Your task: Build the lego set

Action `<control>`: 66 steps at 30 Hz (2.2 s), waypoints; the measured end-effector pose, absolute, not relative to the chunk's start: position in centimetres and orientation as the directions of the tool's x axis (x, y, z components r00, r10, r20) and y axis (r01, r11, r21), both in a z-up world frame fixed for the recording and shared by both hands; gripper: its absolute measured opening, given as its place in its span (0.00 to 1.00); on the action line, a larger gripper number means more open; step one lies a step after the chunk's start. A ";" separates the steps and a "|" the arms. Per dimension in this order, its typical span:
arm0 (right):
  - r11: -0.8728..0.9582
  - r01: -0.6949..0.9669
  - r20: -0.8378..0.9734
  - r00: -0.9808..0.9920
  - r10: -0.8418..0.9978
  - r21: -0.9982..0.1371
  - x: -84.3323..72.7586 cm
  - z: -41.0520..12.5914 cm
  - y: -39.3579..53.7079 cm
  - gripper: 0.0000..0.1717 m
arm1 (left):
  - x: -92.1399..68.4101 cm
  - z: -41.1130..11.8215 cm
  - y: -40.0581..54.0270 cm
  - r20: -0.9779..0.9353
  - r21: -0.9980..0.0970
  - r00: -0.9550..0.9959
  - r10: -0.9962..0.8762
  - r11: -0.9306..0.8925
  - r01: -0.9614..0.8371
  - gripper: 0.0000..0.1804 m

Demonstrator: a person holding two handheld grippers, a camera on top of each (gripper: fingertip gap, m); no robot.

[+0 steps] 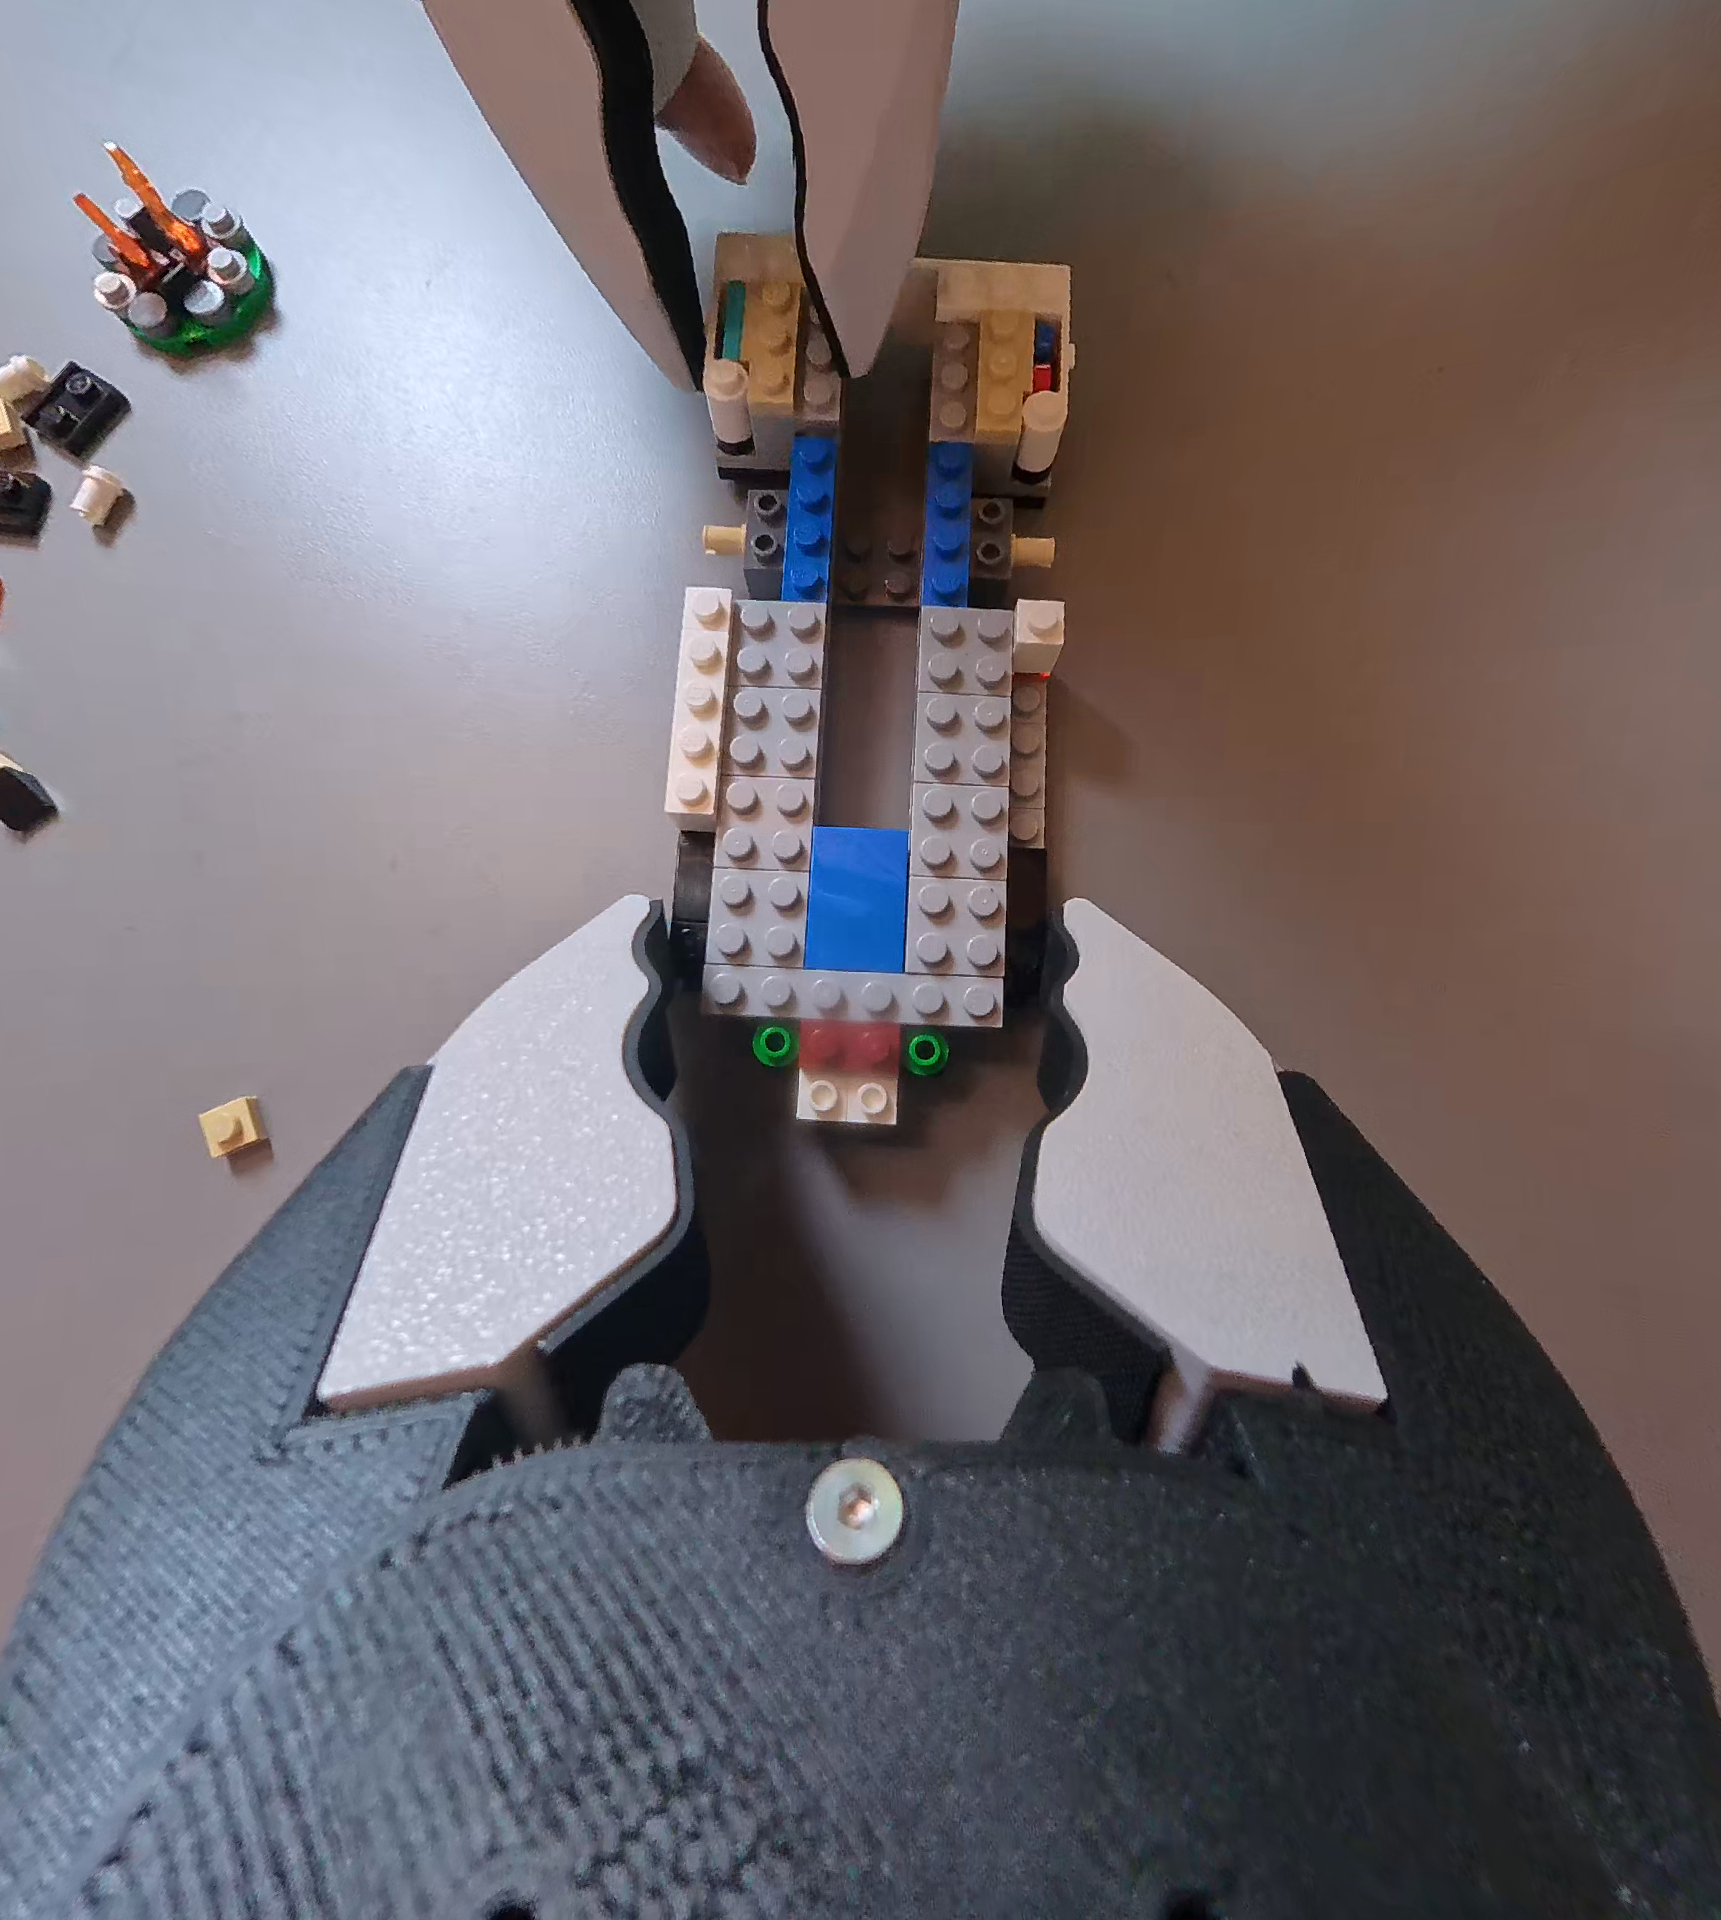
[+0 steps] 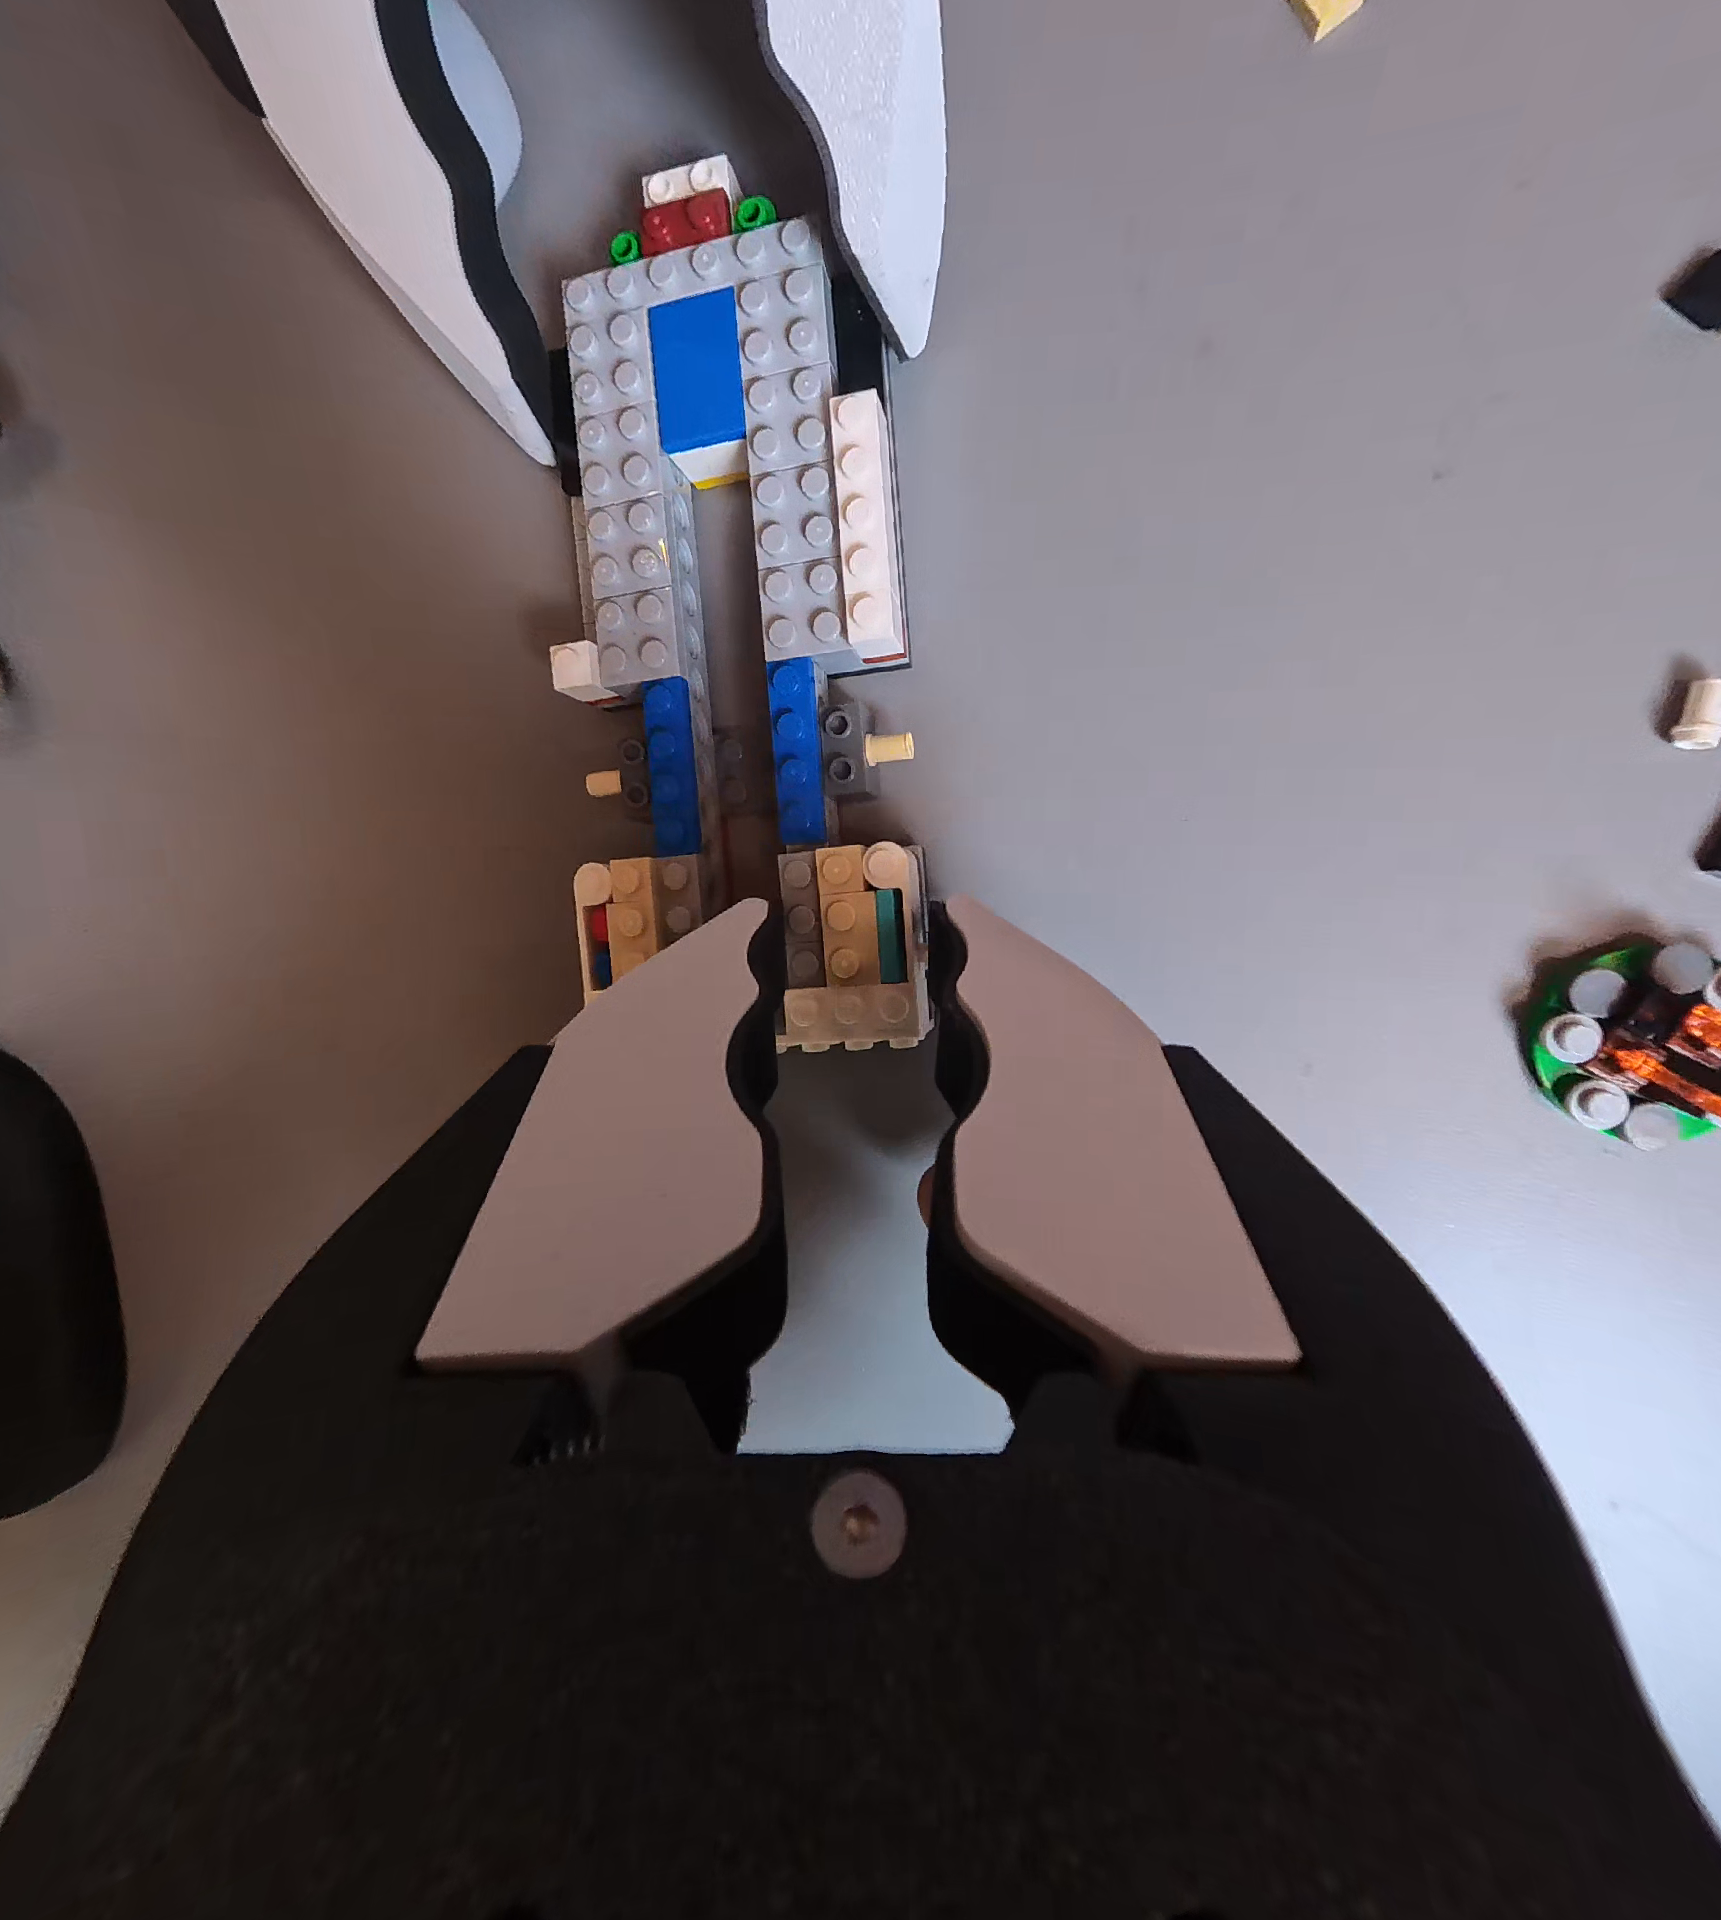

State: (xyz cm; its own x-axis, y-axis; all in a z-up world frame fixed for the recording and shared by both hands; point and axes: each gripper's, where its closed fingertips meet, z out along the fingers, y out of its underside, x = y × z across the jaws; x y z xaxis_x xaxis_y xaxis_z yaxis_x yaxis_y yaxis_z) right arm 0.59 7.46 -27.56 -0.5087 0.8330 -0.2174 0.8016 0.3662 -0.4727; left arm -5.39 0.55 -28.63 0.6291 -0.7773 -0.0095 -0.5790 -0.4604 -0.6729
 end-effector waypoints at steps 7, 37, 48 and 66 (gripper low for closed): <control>0.331 0.798 -0.238 -0.496 0.835 -0.503 0.4 -26.8 7.5 0.19 | -5.4 -28.6 0.5 -0.012 -0.674 0.624 -0.781 -0.455 -0.582 0.38; 0.476 0.825 -0.076 -0.520 0.851 -0.305 1.2 -27.3 6.9 0.09 | -5.4 -28.7 0.4 -0.025 -0.680 0.628 -0.778 -0.447 -0.582 0.38; 0.488 0.822 -0.066 -0.527 0.847 -0.294 1.2 -27.3 6.7 0.09 | -5.3 -28.6 0.3 -0.028 -0.682 0.621 -0.783 -0.439 -0.585 0.38; 0.314 0.722 0.022 -0.383 0.923 -0.616 1.1 -24.1 5.3 0.26 | -6.3 -25.1 -0.2 0.032 -0.772 0.605 -0.796 -0.405 -0.490 0.38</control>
State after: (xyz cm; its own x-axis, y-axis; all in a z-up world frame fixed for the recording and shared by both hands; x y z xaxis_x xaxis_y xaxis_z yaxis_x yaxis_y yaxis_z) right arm 1.07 5.30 -24.06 -0.3832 0.9234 0.0218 0.7221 0.3142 -0.6163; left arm -6.28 -0.22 -25.05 0.6051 -0.7955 0.0324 -0.4905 -0.4045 -0.7719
